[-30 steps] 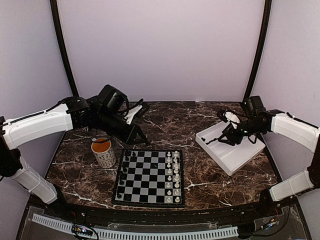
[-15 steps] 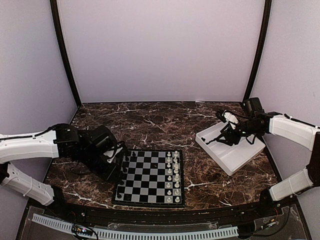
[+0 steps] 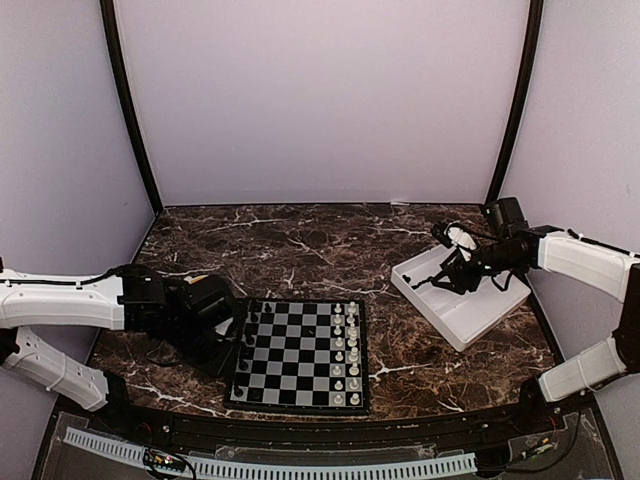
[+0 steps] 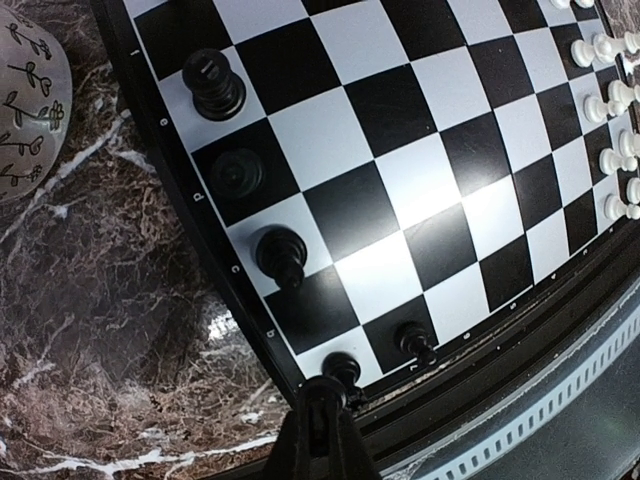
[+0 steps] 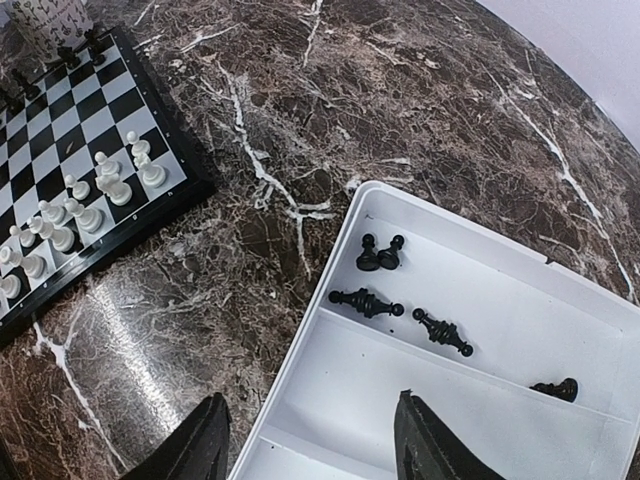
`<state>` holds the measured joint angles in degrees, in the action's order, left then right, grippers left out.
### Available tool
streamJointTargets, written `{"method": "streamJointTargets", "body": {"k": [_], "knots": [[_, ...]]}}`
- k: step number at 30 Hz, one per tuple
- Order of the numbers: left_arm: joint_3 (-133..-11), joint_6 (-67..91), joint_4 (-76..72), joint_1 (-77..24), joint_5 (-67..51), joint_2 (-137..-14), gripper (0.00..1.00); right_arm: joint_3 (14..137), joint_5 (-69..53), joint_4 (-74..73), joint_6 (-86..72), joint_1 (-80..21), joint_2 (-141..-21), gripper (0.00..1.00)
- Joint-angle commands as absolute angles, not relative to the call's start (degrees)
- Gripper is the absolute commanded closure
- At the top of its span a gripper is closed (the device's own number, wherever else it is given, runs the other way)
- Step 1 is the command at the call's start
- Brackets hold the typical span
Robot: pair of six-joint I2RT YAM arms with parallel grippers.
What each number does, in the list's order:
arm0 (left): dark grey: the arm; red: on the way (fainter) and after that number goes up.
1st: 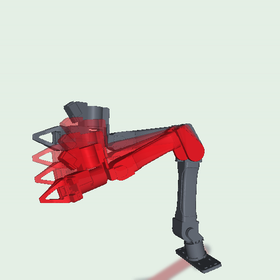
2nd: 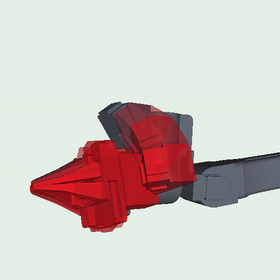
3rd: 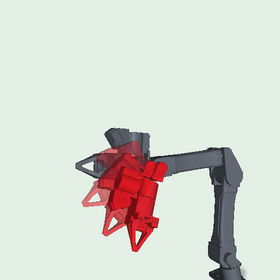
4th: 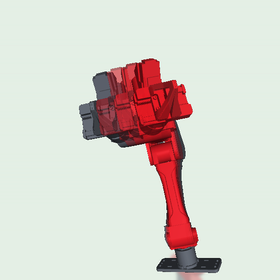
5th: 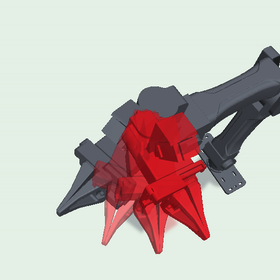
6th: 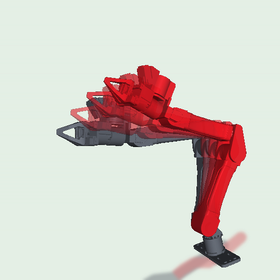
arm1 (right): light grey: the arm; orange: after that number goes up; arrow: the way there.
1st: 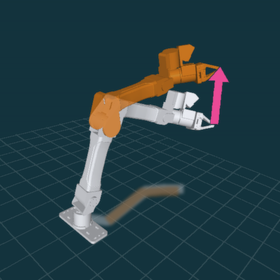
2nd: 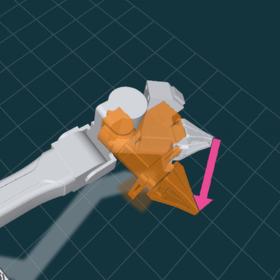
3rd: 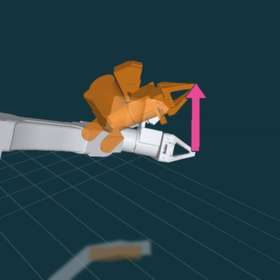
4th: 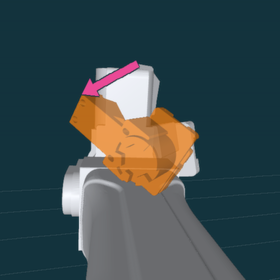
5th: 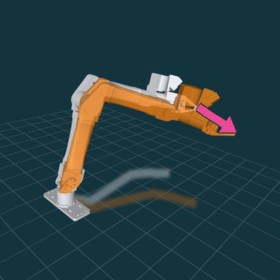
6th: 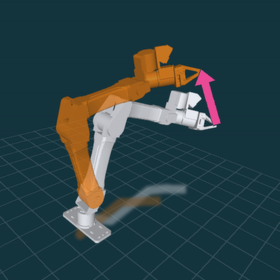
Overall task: Set up the chess pieces on the board
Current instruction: Place the knight at b8.
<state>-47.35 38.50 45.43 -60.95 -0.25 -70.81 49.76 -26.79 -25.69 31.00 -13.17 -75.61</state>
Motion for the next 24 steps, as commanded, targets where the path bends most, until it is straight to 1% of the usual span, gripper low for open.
{"method": "streamJointTargets", "body": {"k": [1,7,24], "knots": [[-46.02,41.5,43.09,-61.25,3.72,-70.14,0.99,49.04,-27.75,-24.47,31.21,-12.99,-74.88,0.42],[-44.03,42.36,40.74,-61.26,3.53,-69.07,0.99,49.06,-28.12,-24.61,31.2,-12.92,-75.22,0.42],[-42.34,41.9,35.77,-61.52,0.75,-72.81,0.98,49.25,-28.56,-25.11,31.55,-12.92,-76.15,0.41]]}}
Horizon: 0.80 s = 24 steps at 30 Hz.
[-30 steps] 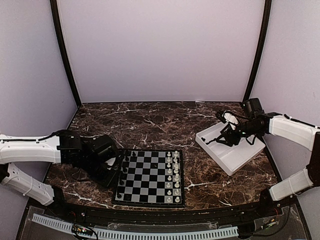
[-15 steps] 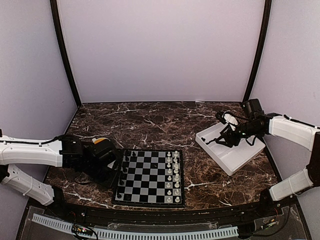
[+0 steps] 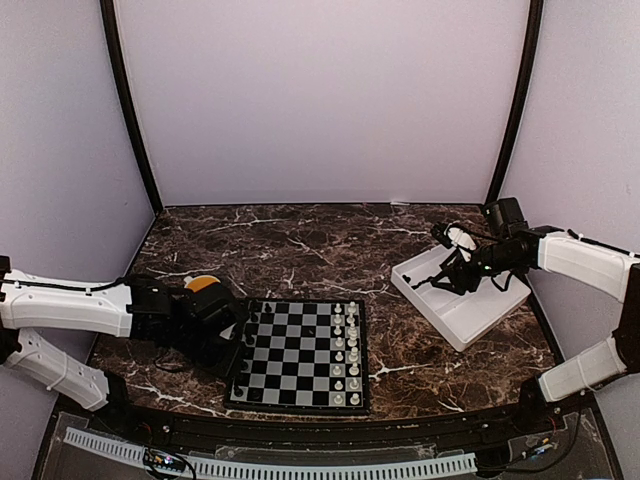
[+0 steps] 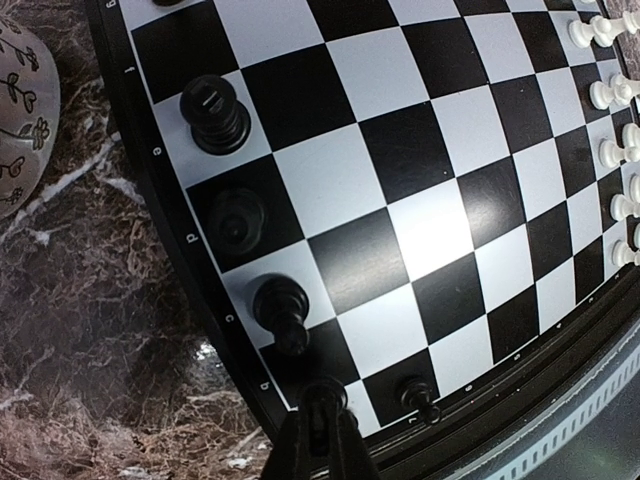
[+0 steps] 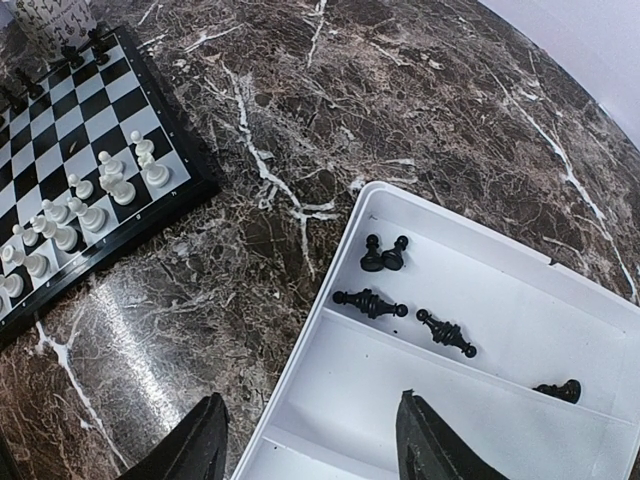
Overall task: Set up the chess pieces on the board
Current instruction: Place the knight at b8.
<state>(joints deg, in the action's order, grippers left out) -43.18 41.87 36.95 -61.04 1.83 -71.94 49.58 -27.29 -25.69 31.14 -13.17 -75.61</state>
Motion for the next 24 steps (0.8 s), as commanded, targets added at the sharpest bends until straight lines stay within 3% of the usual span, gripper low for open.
{"method": "streamJointTargets", "body": {"k": [1,13,24], "knots": [[-42.4,41.82,35.66,-61.52,0.73,-73.24,0.98,49.37,-28.56,-25.28,31.62,-12.94,-76.27,0.41],[-42.21,41.48,35.51,-61.52,1.1,-74.63,0.96,49.31,-28.83,-25.4,31.64,-12.92,-76.64,0.4],[-42.1,41.31,35.94,-61.52,1.5,-74.8,0.88,49.44,-29.01,-25.75,31.86,-12.92,-76.77,0.4]]}}
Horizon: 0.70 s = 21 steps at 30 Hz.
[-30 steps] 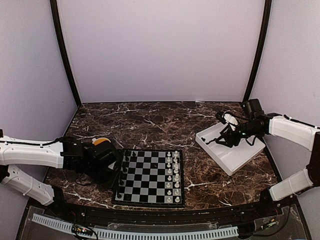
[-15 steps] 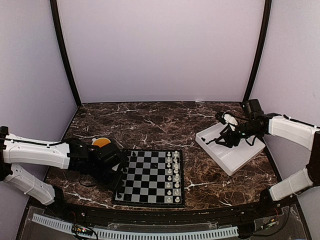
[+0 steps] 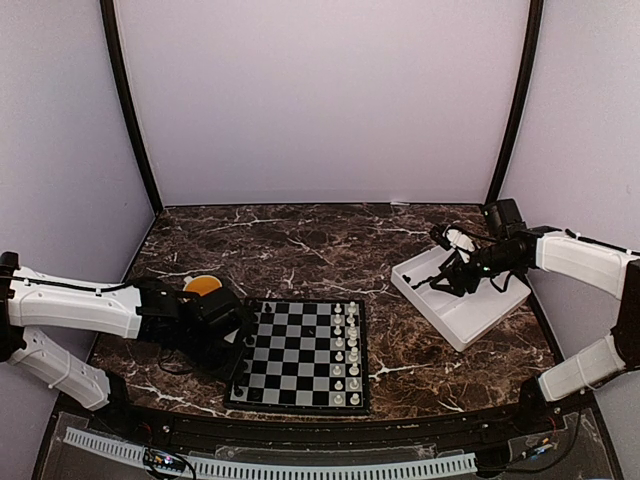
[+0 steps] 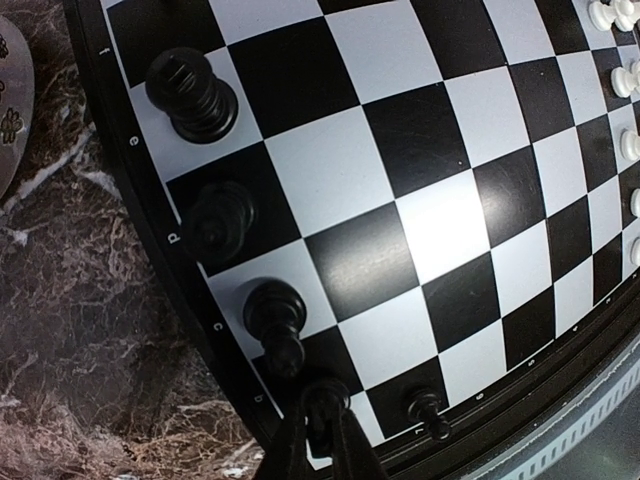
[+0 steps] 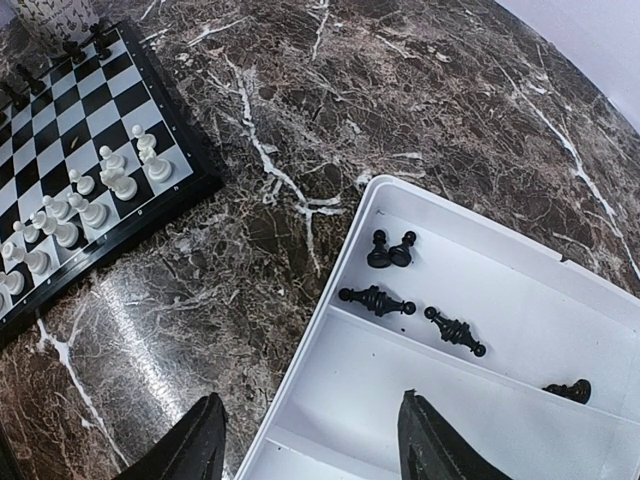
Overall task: Set up the chess pieces on the board
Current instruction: Place the knight at b8.
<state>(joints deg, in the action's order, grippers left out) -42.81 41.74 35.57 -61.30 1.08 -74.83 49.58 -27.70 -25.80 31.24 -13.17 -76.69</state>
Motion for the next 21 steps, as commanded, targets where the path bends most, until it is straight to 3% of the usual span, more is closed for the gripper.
{"method": "streamJointTargets", "body": {"k": [1,16,18,21], "knots": [[-42.1,41.35,35.94,-61.52,1.45,-74.8,0.87,49.48,-29.0,-25.75,31.83,-12.92,-76.73,0.4],[-42.77,41.36,36.68,-61.52,1.61,-74.49,0.83,49.47,-29.35,-26.09,32.09,-12.94,-76.53,0.39],[-43.49,41.33,37.98,-61.52,1.73,-73.99,0.81,49.6,-29.71,-26.38,32.05,-12.92,-76.47,0.39],[-46.6,40.76,41.67,-61.6,2.48,-72.37,0.69,50.58,-30.33,-27.54,32.09,-12.92,-76.25,0.39]]}}
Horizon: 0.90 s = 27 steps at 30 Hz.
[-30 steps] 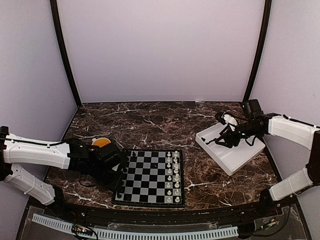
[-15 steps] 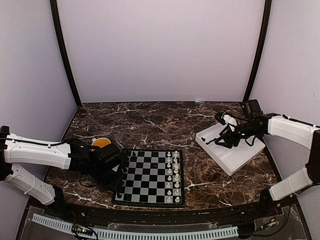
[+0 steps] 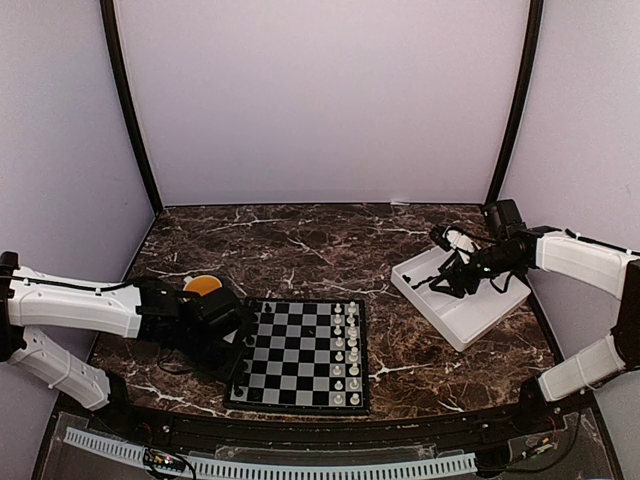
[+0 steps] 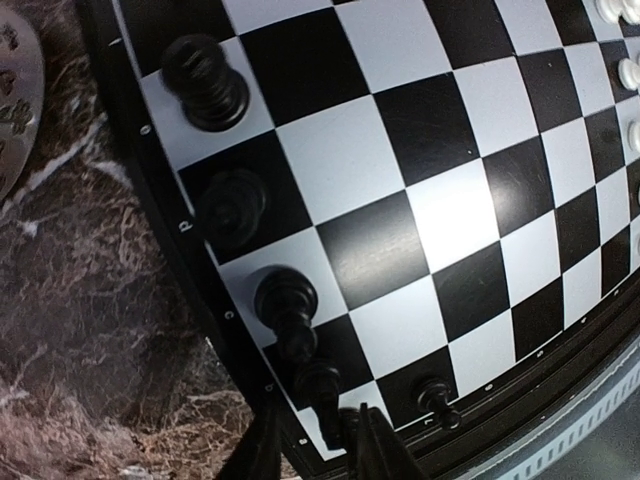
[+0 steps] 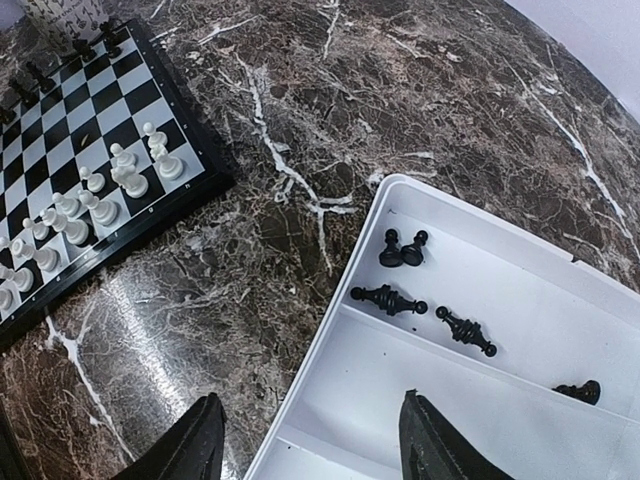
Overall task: Set up the chess pieces on the board
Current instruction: Place the knight at b8, then pick up the chess pile from the storage box.
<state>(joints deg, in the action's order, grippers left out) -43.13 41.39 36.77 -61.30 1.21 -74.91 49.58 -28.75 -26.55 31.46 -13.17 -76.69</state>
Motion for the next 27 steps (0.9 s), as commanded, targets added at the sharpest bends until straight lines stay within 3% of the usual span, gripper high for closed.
{"method": "streamJointTargets", "body": {"k": [1,8,15,20,27], "knots": [[-48.41,40.55,44.06,-61.61,2.9,-71.13,0.68,51.45,-30.22,-28.13,32.04,-12.92,-76.21,0.39],[-60.12,35.83,53.37,-61.61,10.71,-66.22,0.59,58.46,-26.7,-31.58,32.04,-12.83,-78.9,0.39],[-70.14,22.84,42.35,-60.85,15.96,-73.39,0.53,72.65,-22.36,-38.66,31.98,-13.15,-92.21,0.46],[-78.08,17.77,33.59,-56.52,7.21,-85.24,0.52,80.02,-19.63,-44.62,37.76,-13.78,-102.63,0.56],[-89.76,15.16,34.74,-51.21,-2.13,-98.43,0.55,86.01,-18.83,-46.89,37.02,-15.74,-111.88,0.57]]}}
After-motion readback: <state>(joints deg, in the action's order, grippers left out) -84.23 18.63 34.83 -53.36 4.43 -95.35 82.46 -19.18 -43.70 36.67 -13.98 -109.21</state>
